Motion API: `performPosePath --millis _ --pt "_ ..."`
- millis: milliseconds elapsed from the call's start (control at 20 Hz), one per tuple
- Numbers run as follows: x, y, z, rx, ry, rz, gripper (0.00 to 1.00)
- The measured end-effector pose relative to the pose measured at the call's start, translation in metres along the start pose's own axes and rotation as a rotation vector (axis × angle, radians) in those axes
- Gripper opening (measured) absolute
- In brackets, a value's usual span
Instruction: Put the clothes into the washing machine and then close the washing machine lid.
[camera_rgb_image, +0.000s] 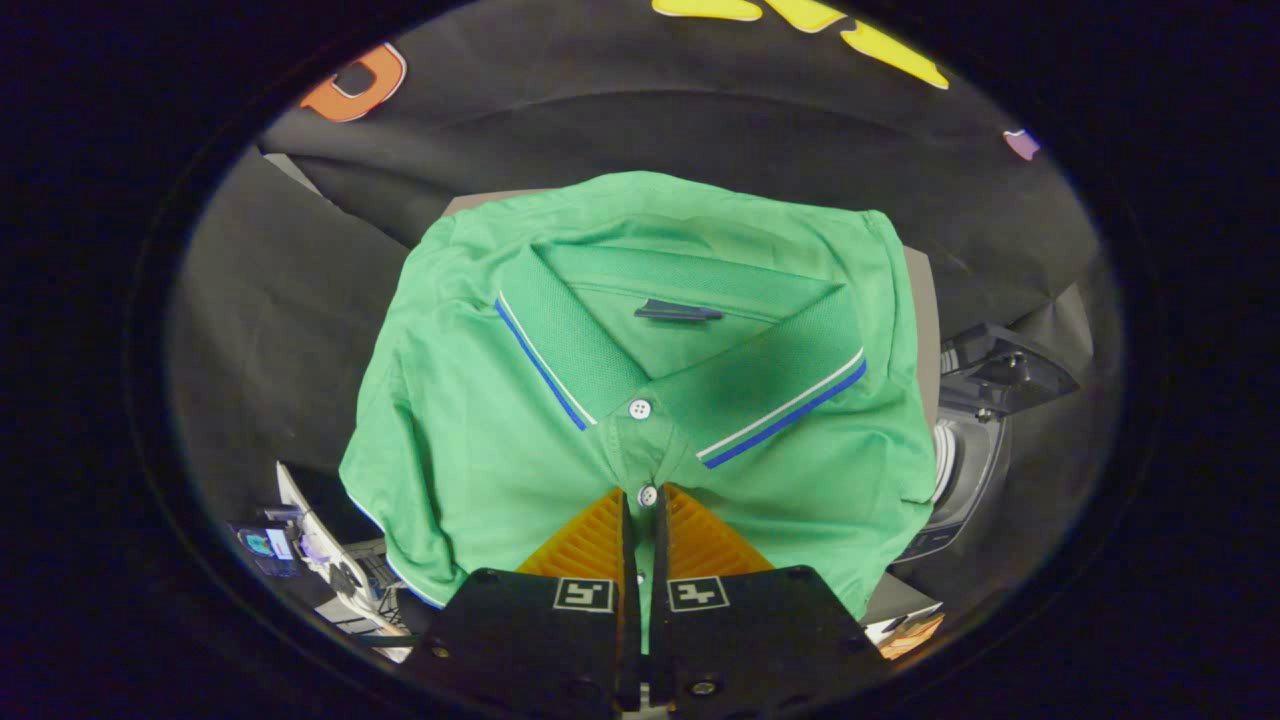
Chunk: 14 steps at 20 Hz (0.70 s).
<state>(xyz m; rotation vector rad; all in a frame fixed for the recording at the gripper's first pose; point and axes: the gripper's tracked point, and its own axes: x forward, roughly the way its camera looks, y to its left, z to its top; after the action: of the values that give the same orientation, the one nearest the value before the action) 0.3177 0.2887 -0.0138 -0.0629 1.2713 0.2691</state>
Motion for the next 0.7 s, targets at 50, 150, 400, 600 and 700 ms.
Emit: performPosePath --millis 50,150,400,600,700 --pt "-0.004 0.001 0.001 0.008 -0.007 0.009 0.07" --pt "-0.015 0.001 0.001 0.009 -0.033 0.014 0.07" --pt "-0.045 0.000 0.005 0.047 -0.099 0.043 0.07" --pt "-0.076 -0.005 0.001 0.080 -0.154 0.051 0.07" --pt "-0.091 -0.009 -0.005 0.096 -0.186 0.058 0.07"
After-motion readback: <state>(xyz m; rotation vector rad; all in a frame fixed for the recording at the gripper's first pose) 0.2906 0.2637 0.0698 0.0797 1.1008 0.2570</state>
